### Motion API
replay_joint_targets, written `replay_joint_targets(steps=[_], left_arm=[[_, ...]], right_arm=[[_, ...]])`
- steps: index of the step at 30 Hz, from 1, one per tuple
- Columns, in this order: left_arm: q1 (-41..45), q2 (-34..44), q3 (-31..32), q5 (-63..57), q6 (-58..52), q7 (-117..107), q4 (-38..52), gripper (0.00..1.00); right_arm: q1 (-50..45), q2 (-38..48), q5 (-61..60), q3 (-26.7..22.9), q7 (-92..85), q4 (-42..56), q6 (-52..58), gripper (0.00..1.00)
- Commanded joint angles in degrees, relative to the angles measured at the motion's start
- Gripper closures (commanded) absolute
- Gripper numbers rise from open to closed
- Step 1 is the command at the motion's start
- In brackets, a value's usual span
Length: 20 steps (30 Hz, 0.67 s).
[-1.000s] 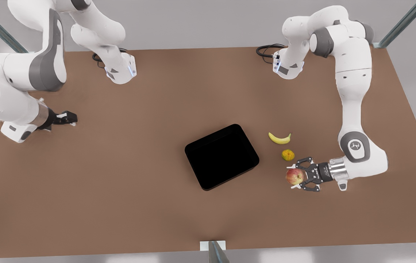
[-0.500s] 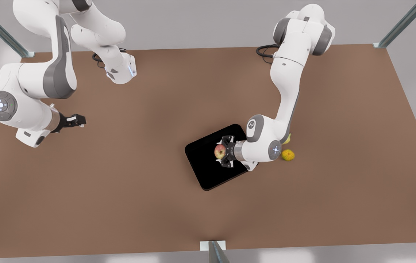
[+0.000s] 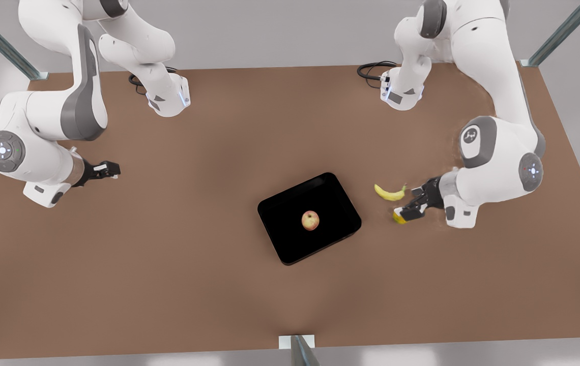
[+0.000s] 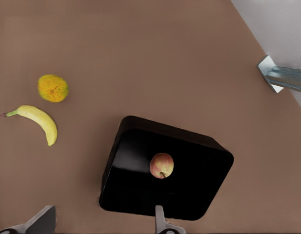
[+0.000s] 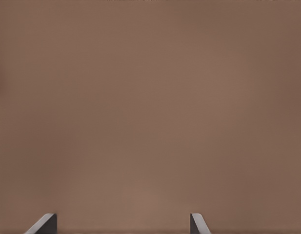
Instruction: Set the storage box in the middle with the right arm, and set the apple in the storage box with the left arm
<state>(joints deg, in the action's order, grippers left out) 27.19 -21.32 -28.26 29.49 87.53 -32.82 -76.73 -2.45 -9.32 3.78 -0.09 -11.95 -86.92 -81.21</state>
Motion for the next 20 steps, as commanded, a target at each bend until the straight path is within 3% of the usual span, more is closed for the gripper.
replay_joint_targets(steps=[1,2,3,5,7,9,14,20], left_arm=[[0.23,0.84,-2.75,-7.52,-1.47,5.18,0.09,0.00],[-0.90,4.00,-5.14,-12.08,-4.47,20.75,1.41,0.00],[-3.88,6.64,-2.51,-15.42,-5.26,33.84,0.80,0.00],[-17.51,16.03,15.84,-29.12,-4.29,45.65,-3.77,0.00],[-23.94,19.13,25.53,-30.65,-7.56,40.04,-6.58,0.00],[-24.02,20.97,26.85,-28.44,1.85,34.23,-16.33,0.00],[-24.64,8.49,29.75,-29.06,1.59,31.15,-7.03,0.00],[-24.64,11.48,30.81,-29.14,3.09,30.79,-9.84,0.00]], right_arm=[[-0.01,0.00,0.00,0.00,0.00,0.00,0.00,0.00],[-0.01,0.00,0.00,0.00,0.00,0.00,0.00,0.00],[-0.01,0.00,0.00,0.00,0.00,0.00,0.00,0.00],[-0.01,0.00,0.00,0.00,0.00,0.00,0.00,0.00],[-0.01,0.00,0.00,0.00,0.00,0.00,0.00,0.00],[-0.01,0.00,0.00,0.00,0.00,0.00,0.00,0.00],[-0.01,-0.35,-0.09,0.00,0.00,0.00,0.00,0.00],[-0.01,-0.35,-0.09,-0.18,-0.09,0.09,0.00,0.00]])
